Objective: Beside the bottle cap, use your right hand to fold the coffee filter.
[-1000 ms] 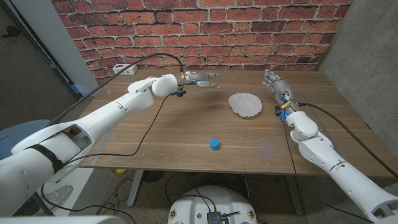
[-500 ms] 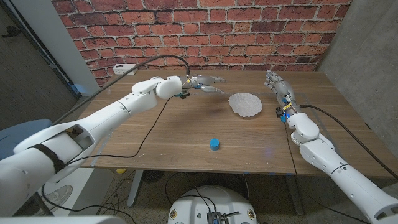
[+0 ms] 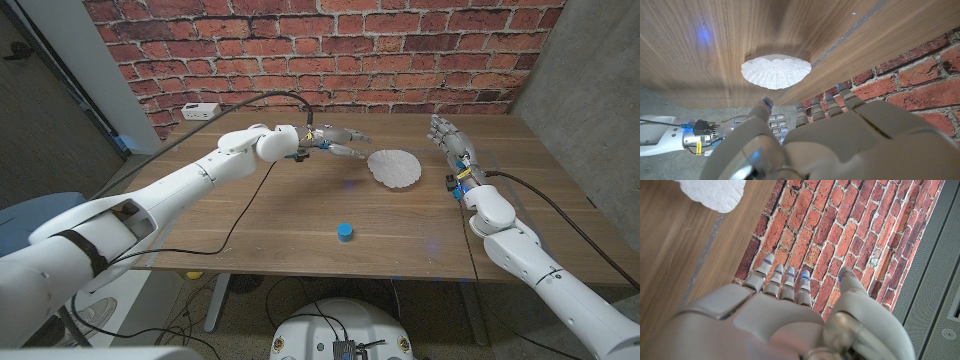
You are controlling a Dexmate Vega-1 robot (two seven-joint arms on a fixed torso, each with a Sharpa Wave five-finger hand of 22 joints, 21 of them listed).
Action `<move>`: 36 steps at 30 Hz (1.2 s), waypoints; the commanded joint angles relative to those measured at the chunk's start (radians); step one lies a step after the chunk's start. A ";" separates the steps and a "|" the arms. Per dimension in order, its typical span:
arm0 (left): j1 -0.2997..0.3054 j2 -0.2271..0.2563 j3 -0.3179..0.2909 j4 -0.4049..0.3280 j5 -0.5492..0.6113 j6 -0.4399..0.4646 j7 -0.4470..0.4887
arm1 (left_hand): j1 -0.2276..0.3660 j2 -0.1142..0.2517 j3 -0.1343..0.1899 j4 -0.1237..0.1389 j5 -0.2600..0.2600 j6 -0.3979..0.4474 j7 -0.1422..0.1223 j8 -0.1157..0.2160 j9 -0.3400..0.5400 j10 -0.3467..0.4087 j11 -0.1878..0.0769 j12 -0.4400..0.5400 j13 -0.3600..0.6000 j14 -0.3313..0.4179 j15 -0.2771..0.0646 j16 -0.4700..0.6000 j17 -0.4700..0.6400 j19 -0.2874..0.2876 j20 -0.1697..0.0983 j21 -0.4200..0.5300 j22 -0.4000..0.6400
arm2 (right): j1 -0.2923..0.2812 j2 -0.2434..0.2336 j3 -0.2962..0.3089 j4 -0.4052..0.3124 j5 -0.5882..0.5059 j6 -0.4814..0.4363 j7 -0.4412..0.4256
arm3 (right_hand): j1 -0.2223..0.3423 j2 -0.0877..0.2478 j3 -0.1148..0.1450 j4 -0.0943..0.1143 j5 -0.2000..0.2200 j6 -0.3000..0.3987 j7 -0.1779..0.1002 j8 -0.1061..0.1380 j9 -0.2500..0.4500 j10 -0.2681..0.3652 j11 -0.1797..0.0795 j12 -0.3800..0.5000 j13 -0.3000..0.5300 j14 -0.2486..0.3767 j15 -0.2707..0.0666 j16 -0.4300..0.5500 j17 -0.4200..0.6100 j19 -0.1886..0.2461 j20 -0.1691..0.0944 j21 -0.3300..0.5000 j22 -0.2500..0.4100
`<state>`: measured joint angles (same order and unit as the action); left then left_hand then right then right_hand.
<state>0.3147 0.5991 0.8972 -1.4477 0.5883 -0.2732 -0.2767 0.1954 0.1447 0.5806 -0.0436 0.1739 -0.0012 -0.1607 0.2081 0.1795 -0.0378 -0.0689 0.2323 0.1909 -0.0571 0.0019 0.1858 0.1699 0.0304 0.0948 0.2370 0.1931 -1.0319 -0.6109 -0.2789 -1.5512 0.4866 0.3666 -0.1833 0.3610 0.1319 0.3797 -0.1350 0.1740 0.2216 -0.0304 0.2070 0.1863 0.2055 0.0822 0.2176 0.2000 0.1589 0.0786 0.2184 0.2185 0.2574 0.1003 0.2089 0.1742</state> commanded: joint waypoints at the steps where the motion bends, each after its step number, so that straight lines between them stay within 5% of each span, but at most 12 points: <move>1: -0.011 -0.017 0.023 0.022 0.043 -0.027 -0.007 | 0.012 0.023 0.010 0.000 0.003 0.013 -0.004 0.004 0.002 0.011 -0.002 0.008 0.001 0.002 -0.012 0.000 0.002 0.003 0.002 0.006 0.004 | -0.031 -0.005 0.015 -0.024 -0.001 -0.001 -0.019 | 0.002 0.010 0.005 0.002 0.006 0.008 0.000 -0.002 0.000 0.012 0.001 -0.004 0.001 0.008 0.001 0.004 -0.001 0.001 0.005 -0.002 0.006; 18: -0.067 -0.070 0.082 0.145 0.110 -0.089 0.036 | 0.026 0.036 0.037 0.015 0.004 0.015 -0.053 -0.018 -0.001 0.012 -0.041 -0.009 -0.005 0.001 -0.070 -0.007 0.003 0.026 -0.036 0.012 0.004 | -0.044 0.000 0.021 -0.020 0.001 0.000 -0.028 | 0.003 0.011 0.006 0.002 0.006 0.009 0.000 -0.005 0.000 0.016 0.002 -0.005 0.001 0.009 0.001 0.004 -0.001 0.001 0.005 -0.003 0.006; 26: -0.096 -0.097 0.117 0.204 0.154 -0.116 0.082 | 0.024 0.033 0.046 0.032 0.003 0.044 -0.019 -0.009 0.001 0.027 -0.022 -0.009 -0.005 -0.004 -0.043 -0.007 0.003 0.018 -0.030 0.008 0.004 | -0.043 0.006 0.022 -0.008 0.005 0.003 -0.028 | 0.002 0.011 0.006 0.002 0.006 0.009 0.000 -0.006 0.000 0.015 0.000 -0.007 0.000 0.009 0.002 0.004 -0.002 0.001 0.006 -0.003 0.006; 36: -0.139 -0.136 0.165 0.286 0.187 -0.146 0.111 | 0.028 0.032 0.054 0.036 0.003 0.054 -0.028 -0.011 0.001 0.029 -0.030 -0.012 -0.005 -0.009 -0.066 -0.009 0.002 0.016 -0.033 0.007 0.005 | -0.033 0.016 0.020 0.017 0.013 0.007 -0.024 | 0.002 0.011 0.005 0.002 0.006 0.010 0.000 -0.007 0.000 0.016 0.001 -0.007 0.000 0.009 0.002 0.004 -0.002 0.000 0.008 -0.003 0.006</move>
<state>0.2195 0.5040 1.0145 -1.2498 0.7412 -0.3845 -0.2000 0.2112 0.1478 0.6306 -0.0101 0.1739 0.0501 -0.1871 0.1965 0.1795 -0.0090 -0.0877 0.2205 0.1859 -0.0522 -0.0358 0.1811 0.1702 0.0532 0.0645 0.2446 0.1929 -1.0736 -0.6045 -0.2581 -1.5560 0.4902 0.3704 -0.2100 0.3610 0.1319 0.3797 -0.1350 0.1740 0.2215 -0.0304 0.2034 0.1863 0.2144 0.0804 0.2119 0.2002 0.1588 0.0784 0.2183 0.2136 0.2573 0.1003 0.2089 0.1742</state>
